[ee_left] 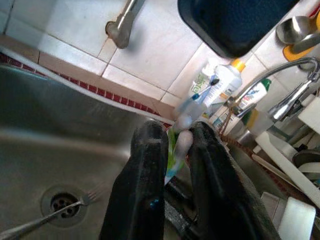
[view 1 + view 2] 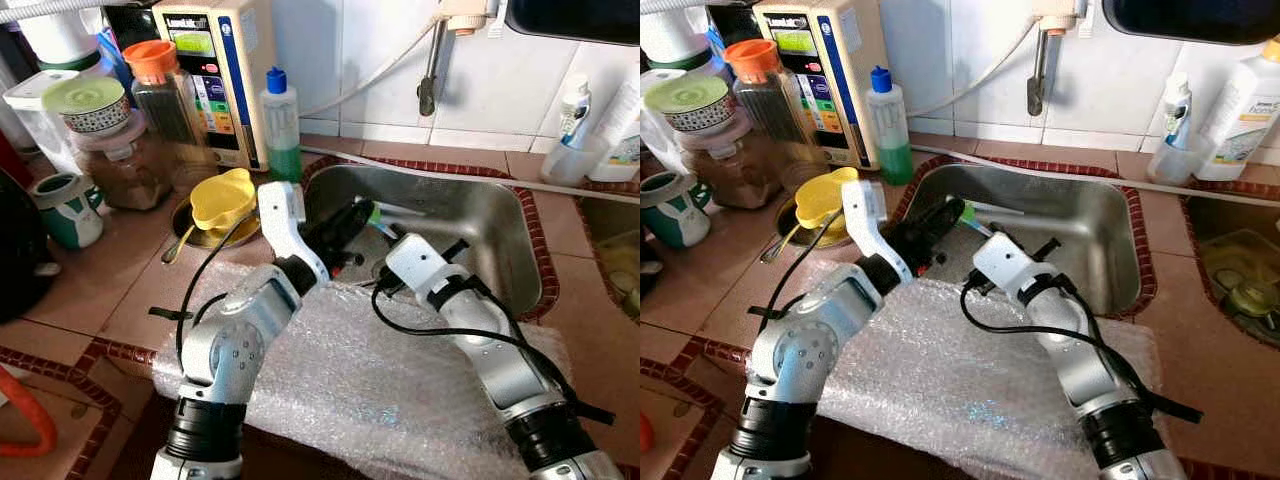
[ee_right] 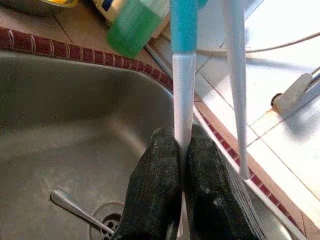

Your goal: Kitchen organization

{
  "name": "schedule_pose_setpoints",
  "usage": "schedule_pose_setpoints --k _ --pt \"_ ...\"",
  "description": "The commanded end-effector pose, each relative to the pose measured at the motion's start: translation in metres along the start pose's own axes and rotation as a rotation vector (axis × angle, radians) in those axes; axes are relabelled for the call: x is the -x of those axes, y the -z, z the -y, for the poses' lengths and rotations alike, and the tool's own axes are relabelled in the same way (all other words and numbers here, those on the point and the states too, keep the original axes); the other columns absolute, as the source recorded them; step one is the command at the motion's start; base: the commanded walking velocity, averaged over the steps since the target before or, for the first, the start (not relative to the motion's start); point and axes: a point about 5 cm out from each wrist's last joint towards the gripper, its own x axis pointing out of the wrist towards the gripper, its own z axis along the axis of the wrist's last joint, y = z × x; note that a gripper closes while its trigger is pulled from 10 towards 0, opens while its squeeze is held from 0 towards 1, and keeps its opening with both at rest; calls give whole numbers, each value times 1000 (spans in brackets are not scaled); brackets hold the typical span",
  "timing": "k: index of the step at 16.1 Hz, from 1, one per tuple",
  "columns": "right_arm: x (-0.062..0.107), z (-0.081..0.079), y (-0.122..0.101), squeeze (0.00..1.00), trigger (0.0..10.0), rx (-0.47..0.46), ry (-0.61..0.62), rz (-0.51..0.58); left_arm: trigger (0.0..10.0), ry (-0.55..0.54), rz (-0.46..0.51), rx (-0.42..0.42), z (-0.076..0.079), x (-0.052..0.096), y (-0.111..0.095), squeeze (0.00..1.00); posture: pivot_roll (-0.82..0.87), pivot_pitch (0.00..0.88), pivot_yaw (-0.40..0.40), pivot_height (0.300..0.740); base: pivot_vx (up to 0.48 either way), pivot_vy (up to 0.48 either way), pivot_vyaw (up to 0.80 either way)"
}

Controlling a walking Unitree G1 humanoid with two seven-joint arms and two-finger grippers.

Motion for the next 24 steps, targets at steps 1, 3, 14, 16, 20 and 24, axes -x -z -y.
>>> schedule_pose_setpoints --k 1,3,14,16,20,24 --pt "-2 11 -2 0 0 -12 52 17 10000 -52 -26 -6 -8 3 4 1000 13 49 79 740 0 0 0" --pt "-4 13 -1 0 0 -9 53 11 10000 -52 -35 -27 -9 4 4 1000 17 49 77 740 0 0 0" --pt "-33 31 40 0 0 77 -8 -214 10000 -110 -102 -296 -31 42 12 1000 63 50 60 740 0 0 0" --pt "-31 32 51 0 196 75 -22 -275 10000 -142 -75 -310 -34 43 8 1000 78 52 53 740 0 0 0" --pt "-26 29 66 0 10000 59 -59 -361 10000 -156 -60 -346 -35 44 6 1000 91 52 50 740 0 0 0" --pt "-15 16 83 1000 10000 11 -120 -425 10000 -246 -14 -434 -46 47 -5 1000 94 54 55 740 0 0 0"
